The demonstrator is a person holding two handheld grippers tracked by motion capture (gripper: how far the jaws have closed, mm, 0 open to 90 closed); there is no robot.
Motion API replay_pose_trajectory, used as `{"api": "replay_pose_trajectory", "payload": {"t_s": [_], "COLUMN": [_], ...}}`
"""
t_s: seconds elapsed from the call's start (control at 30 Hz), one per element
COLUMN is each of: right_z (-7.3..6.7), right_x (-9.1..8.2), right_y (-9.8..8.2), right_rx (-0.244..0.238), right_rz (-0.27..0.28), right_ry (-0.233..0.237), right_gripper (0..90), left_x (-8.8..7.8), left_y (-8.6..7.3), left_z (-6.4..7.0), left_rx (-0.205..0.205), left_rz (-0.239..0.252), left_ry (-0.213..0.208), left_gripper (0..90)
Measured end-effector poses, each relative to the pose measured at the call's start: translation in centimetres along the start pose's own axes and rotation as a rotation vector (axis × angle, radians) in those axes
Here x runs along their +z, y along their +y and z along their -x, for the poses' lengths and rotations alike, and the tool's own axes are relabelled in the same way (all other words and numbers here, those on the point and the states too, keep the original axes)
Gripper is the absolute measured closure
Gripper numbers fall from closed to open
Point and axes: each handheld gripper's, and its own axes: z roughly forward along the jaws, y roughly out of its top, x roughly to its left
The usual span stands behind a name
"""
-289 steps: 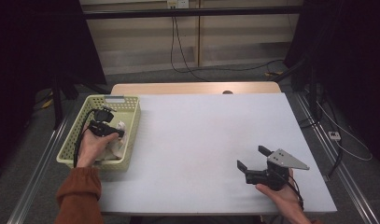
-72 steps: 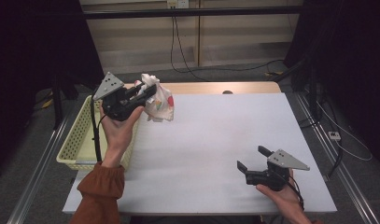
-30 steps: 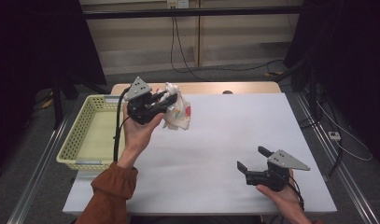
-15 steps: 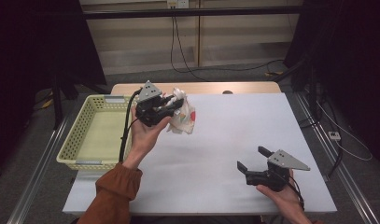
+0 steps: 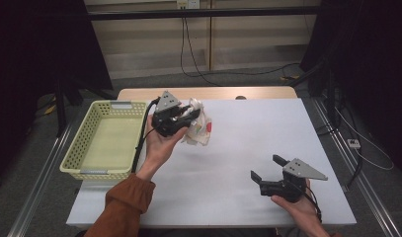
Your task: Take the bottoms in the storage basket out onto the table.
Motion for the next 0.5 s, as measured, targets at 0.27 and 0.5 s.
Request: {"api": "replay_pose_trajectory", "payload": {"t_s": [0.27, 0.5], "right_z": [0.0, 0.0], "right_x": [0.0, 0.0], "right_y": [0.0, 0.0], "right_rx": [0.001, 0.001], "right_rz": [0.000, -0.001], "right_ry": [-0.001, -0.001], "right_gripper": [3.6, 3.6], "left_x": [1.0, 1.9], "left_y": [-0.8, -1.7], "left_z": [-0.4, -1.0], "left_rx": [-0.037, -0.044], "left_rz": [-0.028, -0.066], "left_ry": [0.020, 0.035], "left_gripper": [70.6, 70.6]}}
